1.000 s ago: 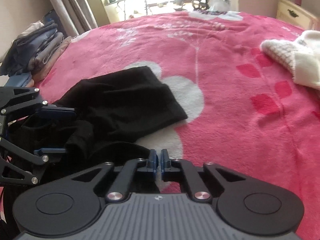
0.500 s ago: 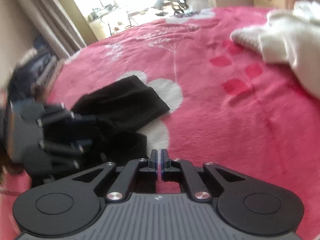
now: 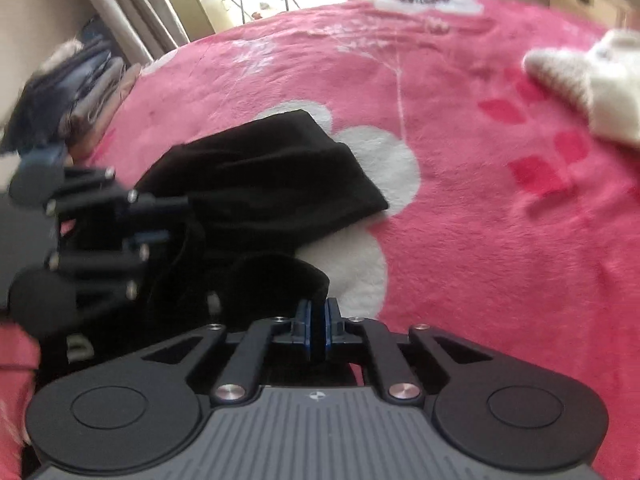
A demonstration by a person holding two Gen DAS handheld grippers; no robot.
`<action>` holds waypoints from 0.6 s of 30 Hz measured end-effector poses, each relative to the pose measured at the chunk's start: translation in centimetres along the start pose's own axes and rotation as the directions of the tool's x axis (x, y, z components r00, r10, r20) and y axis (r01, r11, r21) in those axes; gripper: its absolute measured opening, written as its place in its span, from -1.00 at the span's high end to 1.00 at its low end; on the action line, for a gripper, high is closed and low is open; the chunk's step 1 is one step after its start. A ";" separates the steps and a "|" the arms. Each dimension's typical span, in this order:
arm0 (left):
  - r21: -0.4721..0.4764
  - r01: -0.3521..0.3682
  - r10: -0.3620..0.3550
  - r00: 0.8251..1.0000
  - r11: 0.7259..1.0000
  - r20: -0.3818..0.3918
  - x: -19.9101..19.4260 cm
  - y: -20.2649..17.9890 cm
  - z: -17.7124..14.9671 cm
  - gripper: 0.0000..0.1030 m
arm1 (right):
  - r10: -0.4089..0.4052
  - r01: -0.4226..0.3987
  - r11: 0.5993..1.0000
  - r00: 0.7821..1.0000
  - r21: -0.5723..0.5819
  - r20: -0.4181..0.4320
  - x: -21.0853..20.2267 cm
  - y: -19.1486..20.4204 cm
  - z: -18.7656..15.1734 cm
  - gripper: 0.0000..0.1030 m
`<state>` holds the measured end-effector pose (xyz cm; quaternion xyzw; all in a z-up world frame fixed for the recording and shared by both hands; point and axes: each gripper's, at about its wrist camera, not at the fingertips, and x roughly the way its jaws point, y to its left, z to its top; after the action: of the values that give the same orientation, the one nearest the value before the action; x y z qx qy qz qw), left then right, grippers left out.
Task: Fold clothes
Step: 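Lift the black T-shirt high with both grippers and shake it out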
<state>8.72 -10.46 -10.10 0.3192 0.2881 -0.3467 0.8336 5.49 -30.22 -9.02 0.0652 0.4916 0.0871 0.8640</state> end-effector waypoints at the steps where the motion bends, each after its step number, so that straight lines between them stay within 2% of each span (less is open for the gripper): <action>1: -0.010 -0.016 0.016 1.000 1.000 0.002 0.0 0.2 0.0 0.67 | -0.055 0.056 0.997 0.998 -0.043 0.024 -0.7 0.6 -0.5 0.89; 3: -0.036 -0.048 0.048 0.999 0.998 0.007 0.0 0.6 0.0 0.72 | -0.164 0.176 0.976 0.982 -0.132 0.096 -2.5 1.8 -1.2 0.89; 5: -0.075 -0.091 0.093 0.995 0.993 0.026 -0.5 1.1 0.3 0.75 | -0.250 0.281 0.943 0.952 -0.180 0.179 -4.4 3.0 -1.8 0.89; 7: -0.114 -0.144 0.150 0.988 0.983 0.045 -1.0 1.7 0.7 0.77 | -0.318 0.375 0.904 0.910 -0.206 0.265 -6.0 4.1 -2.2 0.89; 10: -0.219 -0.213 0.232 0.971 0.952 0.065 -2.0 3.1 1.6 0.79 | -0.385 0.501 0.831 0.831 -0.240 0.402 -8.3 5.8 -2.6 0.89; 14: -0.365 -0.294 0.352 0.930 0.884 0.103 -4.7 5.4 2.9 0.80 | -0.401 0.571 0.794 0.750 -0.208 0.526 -11.5 6.9 -2.4 0.90; 18: -0.441 -0.352 0.465 0.867 0.826 0.179 -8.6 6.2 4.7 0.80 | -0.399 0.642 0.746 0.644 -0.177 0.653 -14.9 8.5 -2.2 0.90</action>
<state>9.55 -7.09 0.91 0.1475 0.1557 -0.1344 0.9674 -4.62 -25.04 4.01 -0.2340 0.1753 -0.0984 0.9512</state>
